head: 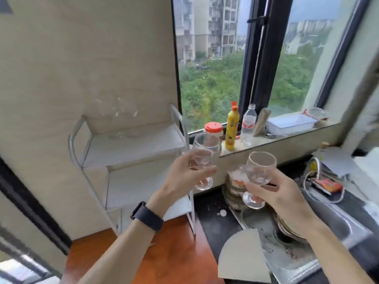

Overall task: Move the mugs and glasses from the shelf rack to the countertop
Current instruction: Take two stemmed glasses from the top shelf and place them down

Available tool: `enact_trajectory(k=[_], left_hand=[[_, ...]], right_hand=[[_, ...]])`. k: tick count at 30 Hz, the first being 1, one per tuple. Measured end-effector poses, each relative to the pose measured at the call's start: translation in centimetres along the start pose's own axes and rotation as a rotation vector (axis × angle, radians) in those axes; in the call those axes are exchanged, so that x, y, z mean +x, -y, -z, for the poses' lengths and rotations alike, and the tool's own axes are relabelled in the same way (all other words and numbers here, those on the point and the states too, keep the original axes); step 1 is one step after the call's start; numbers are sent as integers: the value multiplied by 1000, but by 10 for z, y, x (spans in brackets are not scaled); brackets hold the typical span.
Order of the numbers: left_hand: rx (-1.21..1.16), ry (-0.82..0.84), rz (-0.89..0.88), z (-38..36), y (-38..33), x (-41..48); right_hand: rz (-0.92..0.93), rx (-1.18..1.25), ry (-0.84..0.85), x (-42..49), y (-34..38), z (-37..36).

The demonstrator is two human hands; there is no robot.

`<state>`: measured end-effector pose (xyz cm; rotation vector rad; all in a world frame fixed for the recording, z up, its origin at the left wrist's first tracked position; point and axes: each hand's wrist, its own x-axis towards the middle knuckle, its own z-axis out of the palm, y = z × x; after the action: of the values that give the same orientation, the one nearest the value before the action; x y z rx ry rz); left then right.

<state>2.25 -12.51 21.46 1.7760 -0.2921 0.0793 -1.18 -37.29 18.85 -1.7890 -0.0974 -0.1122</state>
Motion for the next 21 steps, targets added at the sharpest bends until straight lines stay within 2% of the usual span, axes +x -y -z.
enact_trajectory(k=[4,9,15,21], left_hand=[[14,174,-14,-89,-5,7],[-52,421,10,-236,-28,3],[-156,649,25,-440,-62,-43],[-178,874,-15,-609,-104,-102]], right_hand=[[-70,-67,-178,-46,-30,81],[-145,-70,-422,-127,-55,200],[-213,-94,-687,-256,-76,346],[-281,-130,-911,-374,-83,453]])
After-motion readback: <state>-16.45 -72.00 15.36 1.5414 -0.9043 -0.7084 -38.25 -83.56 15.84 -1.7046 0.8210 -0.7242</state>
